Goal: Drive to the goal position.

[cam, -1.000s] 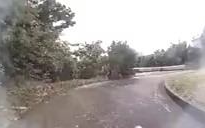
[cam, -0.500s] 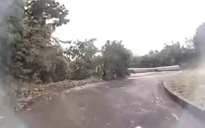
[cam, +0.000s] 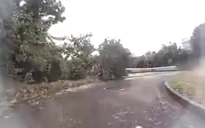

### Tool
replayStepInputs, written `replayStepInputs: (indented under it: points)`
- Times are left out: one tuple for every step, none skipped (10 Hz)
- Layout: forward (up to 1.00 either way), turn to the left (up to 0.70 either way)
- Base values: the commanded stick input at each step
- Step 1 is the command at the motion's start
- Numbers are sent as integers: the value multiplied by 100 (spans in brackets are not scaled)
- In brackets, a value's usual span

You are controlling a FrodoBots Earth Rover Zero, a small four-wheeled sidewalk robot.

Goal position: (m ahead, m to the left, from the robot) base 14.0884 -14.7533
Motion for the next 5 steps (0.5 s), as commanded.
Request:
replayStepInputs:
  points:
    - [70, -14]
    - [70, -14]
    - [70, 0]
    - [70, 0]
    - [70, 0]
